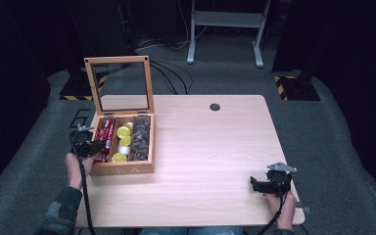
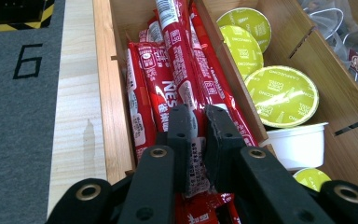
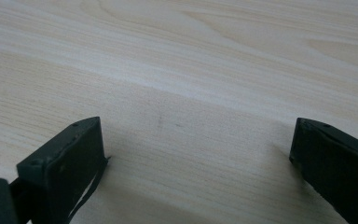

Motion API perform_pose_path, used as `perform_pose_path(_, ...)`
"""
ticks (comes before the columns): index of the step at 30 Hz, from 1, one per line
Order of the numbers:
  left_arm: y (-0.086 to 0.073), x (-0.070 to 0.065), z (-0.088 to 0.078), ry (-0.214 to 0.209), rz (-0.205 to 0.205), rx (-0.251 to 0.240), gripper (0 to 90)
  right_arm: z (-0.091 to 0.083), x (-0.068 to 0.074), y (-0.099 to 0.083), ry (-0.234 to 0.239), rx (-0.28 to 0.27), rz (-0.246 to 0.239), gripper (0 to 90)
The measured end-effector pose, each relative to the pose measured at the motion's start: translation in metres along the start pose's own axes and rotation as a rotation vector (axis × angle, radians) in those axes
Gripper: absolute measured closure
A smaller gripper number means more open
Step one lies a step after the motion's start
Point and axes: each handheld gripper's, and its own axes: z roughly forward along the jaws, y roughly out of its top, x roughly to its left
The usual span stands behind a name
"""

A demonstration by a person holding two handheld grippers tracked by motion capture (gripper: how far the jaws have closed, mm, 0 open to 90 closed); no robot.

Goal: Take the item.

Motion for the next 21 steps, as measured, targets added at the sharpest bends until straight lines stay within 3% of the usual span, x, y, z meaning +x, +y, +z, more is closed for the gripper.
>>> perform_pose_path(8,-0.001,0.003,-0.009,-0.001,-0.023,-0.053,82.7,0.000,0.000,0.000,-0.002,0.001,-0.003,2.2)
perform_pose_path(21,0.001,0.001,-0.029,-0.022,-0.009,-0.114,82.7,0.000,0.000,0.000,-0.005,0.001,-0.005,2.6)
